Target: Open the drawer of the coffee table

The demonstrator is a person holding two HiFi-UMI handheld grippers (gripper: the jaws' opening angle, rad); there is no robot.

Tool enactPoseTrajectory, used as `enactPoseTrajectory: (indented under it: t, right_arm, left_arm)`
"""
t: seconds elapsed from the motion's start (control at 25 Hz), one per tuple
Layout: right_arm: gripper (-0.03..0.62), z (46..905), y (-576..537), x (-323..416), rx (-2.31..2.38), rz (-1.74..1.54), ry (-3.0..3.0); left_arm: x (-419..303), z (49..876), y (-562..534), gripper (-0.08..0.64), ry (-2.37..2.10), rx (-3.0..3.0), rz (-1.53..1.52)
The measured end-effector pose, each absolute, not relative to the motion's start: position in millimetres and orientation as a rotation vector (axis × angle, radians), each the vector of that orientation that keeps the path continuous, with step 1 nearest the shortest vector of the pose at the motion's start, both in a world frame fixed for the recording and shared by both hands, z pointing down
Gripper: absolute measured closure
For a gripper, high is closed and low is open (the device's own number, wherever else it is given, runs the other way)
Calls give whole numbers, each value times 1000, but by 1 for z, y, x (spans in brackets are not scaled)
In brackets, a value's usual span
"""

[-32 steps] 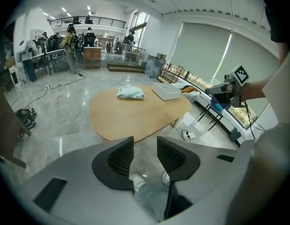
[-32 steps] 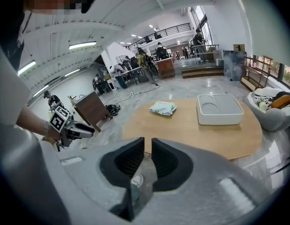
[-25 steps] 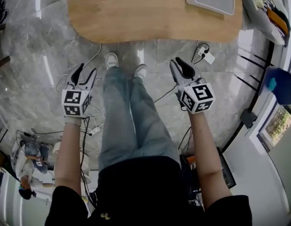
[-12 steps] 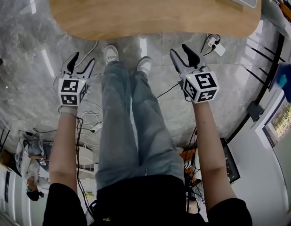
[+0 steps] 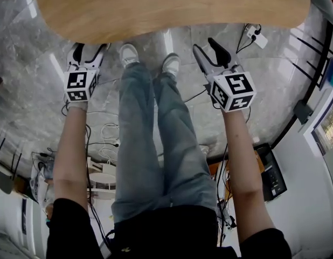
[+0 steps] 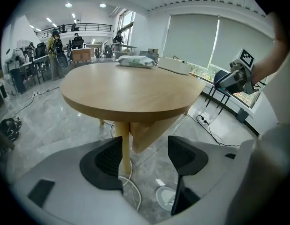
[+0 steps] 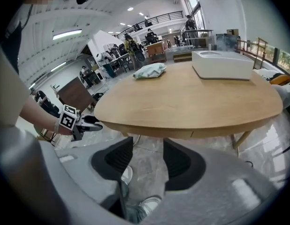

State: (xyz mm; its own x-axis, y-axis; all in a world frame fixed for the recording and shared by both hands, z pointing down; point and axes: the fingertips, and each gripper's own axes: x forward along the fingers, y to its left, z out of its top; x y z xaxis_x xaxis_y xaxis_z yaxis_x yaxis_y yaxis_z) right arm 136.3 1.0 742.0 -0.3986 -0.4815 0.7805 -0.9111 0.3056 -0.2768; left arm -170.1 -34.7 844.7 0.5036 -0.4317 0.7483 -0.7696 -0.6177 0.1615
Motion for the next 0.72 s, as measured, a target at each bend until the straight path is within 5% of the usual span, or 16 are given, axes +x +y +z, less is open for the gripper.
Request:
enactPoseTrajectory:
  t: [0.36, 0.72]
  right_arm:
    - [390, 767, 19, 136, 1246, 1026, -1958]
    - [390, 776, 24, 142, 1258, 1050, -1935]
  left_arm:
    - [-153, 872, -54, 261, -901, 2347, 949]
    - [-144, 878, -53, 348, -841, 2454, 1001]
